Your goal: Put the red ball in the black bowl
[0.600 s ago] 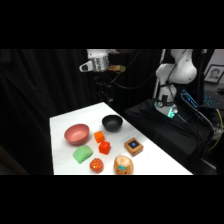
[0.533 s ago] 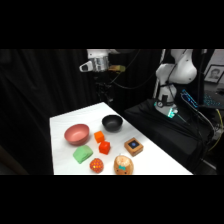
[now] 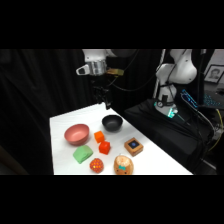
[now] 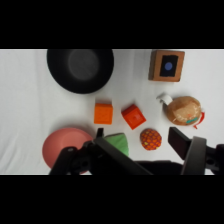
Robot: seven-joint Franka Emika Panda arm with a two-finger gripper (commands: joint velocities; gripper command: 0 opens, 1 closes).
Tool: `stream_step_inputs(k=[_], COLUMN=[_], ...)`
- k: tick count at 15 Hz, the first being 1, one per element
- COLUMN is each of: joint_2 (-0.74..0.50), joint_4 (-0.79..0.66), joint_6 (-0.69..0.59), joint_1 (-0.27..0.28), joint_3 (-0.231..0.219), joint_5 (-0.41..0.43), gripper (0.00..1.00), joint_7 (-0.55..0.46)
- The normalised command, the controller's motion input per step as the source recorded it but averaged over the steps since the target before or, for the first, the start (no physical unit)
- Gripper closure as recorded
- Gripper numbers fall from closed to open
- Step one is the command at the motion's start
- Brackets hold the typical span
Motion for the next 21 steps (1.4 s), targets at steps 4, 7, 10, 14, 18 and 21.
stream_step_inputs(k=[4, 7, 10, 14, 18, 21], joint_2=[0.37, 0.36, 0.23, 0.22, 0.31, 0.33], joint_4=[0.47, 0.43, 0.31, 0.22, 0.2, 0.2], joint_6=[0.08, 0.12, 0.14, 0.19, 0.22, 0.22], joint_1=[0.06, 0.06, 0.102, 0.142, 0.13, 0.132], joint_3=[0.061, 0.038, 0.038, 0.03, -0.01, -0.04], joint_5=[-0.03, -0.004, -0.042, -0.124, -0.188, -0.172], gripper=[0.0, 0.0, 0.0, 0.0, 0.0, 0.0], joint_7=[0.26, 0.26, 0.32, 0.34, 0.32, 0.27])
